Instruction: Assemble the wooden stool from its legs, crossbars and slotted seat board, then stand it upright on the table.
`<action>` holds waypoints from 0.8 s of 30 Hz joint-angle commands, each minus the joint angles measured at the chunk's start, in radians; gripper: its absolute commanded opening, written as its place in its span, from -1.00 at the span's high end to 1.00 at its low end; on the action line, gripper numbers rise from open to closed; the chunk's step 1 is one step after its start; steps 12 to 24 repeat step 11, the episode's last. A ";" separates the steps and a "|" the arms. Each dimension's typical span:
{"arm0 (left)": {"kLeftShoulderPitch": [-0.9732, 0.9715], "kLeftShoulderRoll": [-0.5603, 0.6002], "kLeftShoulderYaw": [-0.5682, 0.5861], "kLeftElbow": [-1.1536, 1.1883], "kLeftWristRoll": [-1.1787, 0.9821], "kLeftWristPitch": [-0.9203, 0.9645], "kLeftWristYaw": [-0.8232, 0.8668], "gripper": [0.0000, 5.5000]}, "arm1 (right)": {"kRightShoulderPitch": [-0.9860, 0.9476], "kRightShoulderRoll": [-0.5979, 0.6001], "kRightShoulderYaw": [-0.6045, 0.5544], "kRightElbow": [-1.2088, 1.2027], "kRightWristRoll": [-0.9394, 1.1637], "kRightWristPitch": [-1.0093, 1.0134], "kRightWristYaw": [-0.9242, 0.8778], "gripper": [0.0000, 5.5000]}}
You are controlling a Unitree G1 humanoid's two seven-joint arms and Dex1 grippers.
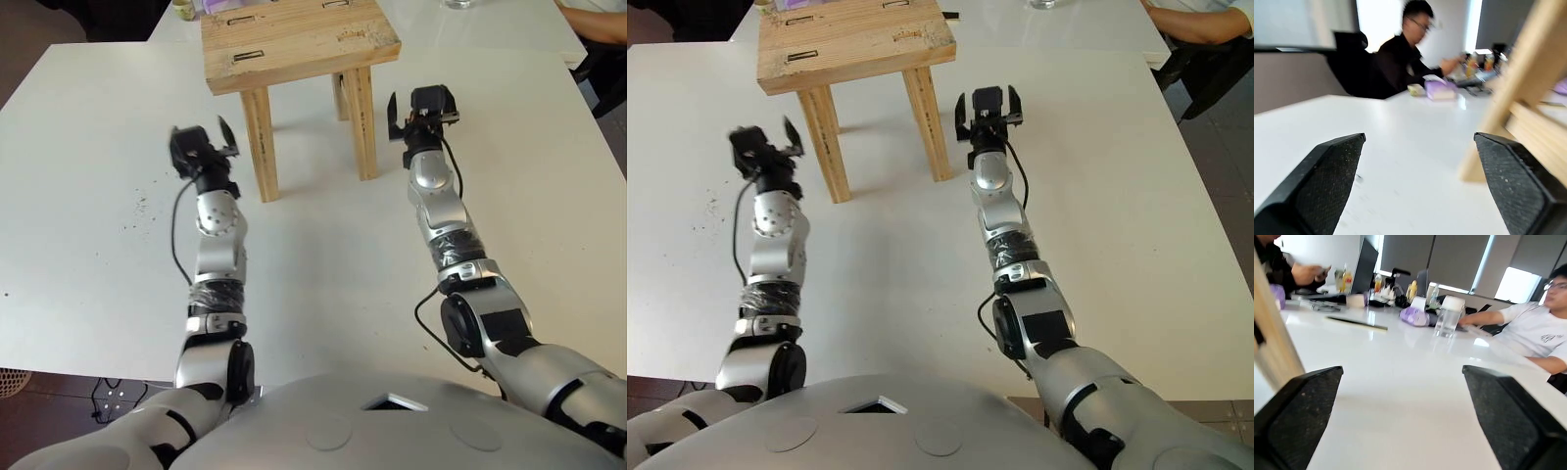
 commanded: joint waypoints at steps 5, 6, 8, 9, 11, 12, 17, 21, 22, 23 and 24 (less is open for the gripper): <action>0.131 -0.038 -0.067 -0.191 0.084 0.136 0.031 -0.50 | 0.075 -0.004 0.031 -0.125 -0.018 0.042 0.026 -0.64; 0.154 -0.048 -0.073 -0.232 0.100 0.162 0.045 -0.50 | 0.085 0.002 0.040 -0.145 -0.021 0.048 0.027 -0.64; 0.208 -0.059 -0.090 -0.327 0.122 0.216 0.049 -0.50 | 0.101 0.011 0.059 -0.173 -0.033 0.054 0.024 -0.64; 0.239 -0.061 -0.100 -0.380 0.127 0.247 0.040 -0.50 | 0.106 0.015 0.065 -0.181 -0.037 0.057 0.025 -0.64; 0.289 -0.060 -0.121 -0.465 0.131 0.302 0.012 -0.50 | 0.112 0.014 0.076 -0.193 -0.040 0.061 0.028 -0.64; 0.289 -0.060 -0.121 -0.465 0.131 0.302 0.012 -0.50 | 0.112 0.014 0.076 -0.193 -0.040 0.061 0.028 -0.64; 0.289 -0.060 -0.121 -0.465 0.131 0.302 0.012 -0.50 | 0.112 0.014 0.076 -0.193 -0.040 0.061 0.028 -0.64; 0.289 -0.060 -0.121 -0.465 0.131 0.302 0.012 -0.50 | 0.112 0.014 0.076 -0.193 -0.040 0.061 0.028 -0.64; 0.289 -0.060 -0.121 -0.465 0.131 0.302 0.012 -0.50 | 0.112 0.014 0.076 -0.193 -0.040 0.061 0.028 -0.64; 0.289 -0.060 -0.121 -0.465 0.131 0.302 0.012 -0.50 | 0.112 0.014 0.076 -0.193 -0.040 0.061 0.028 -0.64; 0.289 -0.060 -0.121 -0.465 0.131 0.302 0.012 -0.50 | 0.112 0.014 0.076 -0.193 -0.040 0.061 0.028 -0.64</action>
